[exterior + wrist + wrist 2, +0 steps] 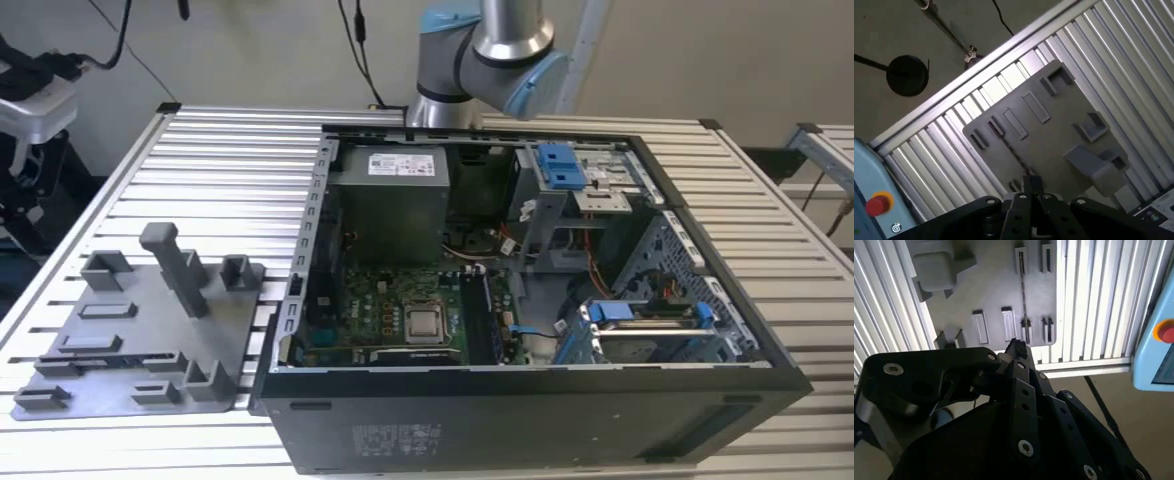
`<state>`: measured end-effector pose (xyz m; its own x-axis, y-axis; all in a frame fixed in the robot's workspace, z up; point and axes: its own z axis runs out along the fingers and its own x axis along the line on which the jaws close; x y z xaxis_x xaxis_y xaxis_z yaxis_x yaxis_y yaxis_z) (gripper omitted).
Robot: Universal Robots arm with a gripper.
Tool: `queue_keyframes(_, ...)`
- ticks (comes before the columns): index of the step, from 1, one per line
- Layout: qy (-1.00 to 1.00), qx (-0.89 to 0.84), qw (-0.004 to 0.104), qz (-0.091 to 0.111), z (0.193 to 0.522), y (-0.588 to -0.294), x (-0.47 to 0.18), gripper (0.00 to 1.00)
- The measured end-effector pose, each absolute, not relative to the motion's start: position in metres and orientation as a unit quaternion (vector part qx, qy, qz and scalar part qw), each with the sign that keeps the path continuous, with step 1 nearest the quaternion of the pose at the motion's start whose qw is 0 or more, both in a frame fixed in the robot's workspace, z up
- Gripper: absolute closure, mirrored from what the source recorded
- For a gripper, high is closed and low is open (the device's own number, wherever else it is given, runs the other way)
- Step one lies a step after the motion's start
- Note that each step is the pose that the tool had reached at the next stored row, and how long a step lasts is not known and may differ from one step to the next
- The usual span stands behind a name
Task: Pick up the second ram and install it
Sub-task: 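Pick up the second ram and move it above second insertion slot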
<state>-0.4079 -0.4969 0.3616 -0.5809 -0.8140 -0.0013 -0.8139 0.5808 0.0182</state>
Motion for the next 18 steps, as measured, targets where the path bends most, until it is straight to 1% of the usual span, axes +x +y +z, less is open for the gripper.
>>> queue_keyframes(18,-0.821,0.571,0.004,-0.007,0.349,-0.497,-0.409,0.89)
